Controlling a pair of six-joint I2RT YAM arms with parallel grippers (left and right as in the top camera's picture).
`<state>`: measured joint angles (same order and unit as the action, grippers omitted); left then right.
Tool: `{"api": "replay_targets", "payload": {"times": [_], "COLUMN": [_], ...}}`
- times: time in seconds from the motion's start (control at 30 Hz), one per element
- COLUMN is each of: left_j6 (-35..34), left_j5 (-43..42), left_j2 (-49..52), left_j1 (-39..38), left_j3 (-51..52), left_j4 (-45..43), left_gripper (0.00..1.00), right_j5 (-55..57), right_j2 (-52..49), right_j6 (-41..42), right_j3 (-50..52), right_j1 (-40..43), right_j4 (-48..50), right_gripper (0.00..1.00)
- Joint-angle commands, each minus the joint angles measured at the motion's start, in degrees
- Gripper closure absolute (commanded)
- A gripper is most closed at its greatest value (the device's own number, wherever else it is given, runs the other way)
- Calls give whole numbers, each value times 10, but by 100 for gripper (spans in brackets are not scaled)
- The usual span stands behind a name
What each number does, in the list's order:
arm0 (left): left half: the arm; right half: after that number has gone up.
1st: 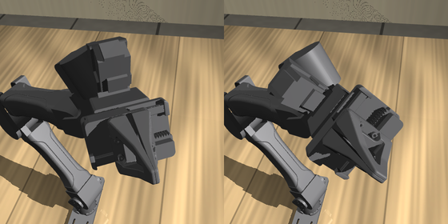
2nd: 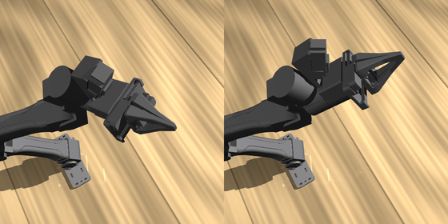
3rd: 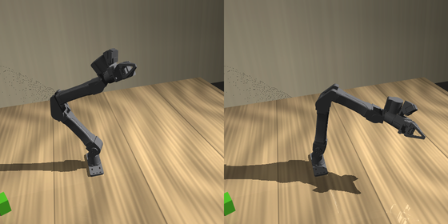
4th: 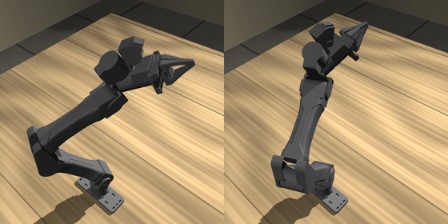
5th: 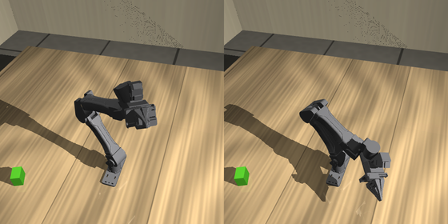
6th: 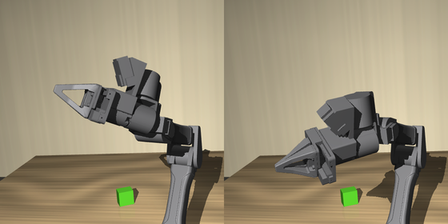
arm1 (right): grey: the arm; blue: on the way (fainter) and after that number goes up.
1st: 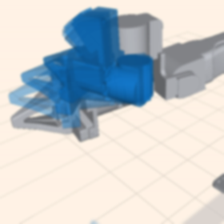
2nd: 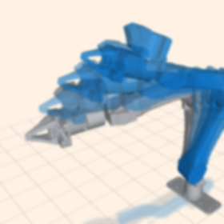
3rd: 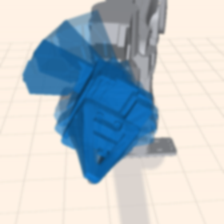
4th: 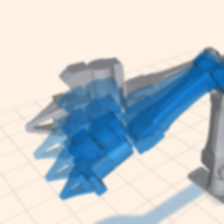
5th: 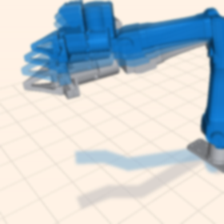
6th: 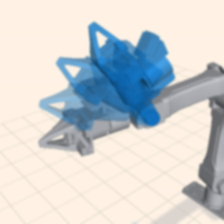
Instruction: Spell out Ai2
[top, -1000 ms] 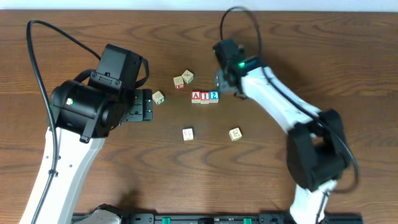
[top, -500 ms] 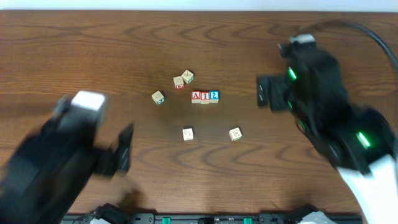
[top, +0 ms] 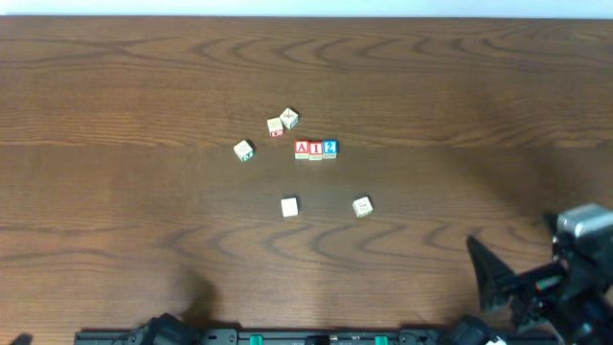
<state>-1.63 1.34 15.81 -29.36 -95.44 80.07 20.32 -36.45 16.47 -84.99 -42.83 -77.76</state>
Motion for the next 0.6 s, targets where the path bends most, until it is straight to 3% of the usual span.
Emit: {"api": "replay_targets", "payload": {"times": [0.0, 0.17, 0.33, 0.57], "left_j6": [-39, -56, -98, -121], "left_j5": [-14, -21, 6, 20], "left_j2": [-7, -43, -90, -102], "left_j1": [-3, -3, -3, -3], "left_j3": [6, 29, 117, 386], "left_j4": [10, 15, -12, -223], "left_gripper": [4, 5, 4, 4], "right_j5": [-32, -105, -147, -178], "right_j2": [33, 126, 189, 192], "right_j6": [46, 80, 74, -10], "right_j3": [79, 214, 322, 480], "right_j1": [-7, -7, -7, -7], "right_j4": [-3, 46, 142, 342], "right_gripper": [1, 1, 1, 1]}}
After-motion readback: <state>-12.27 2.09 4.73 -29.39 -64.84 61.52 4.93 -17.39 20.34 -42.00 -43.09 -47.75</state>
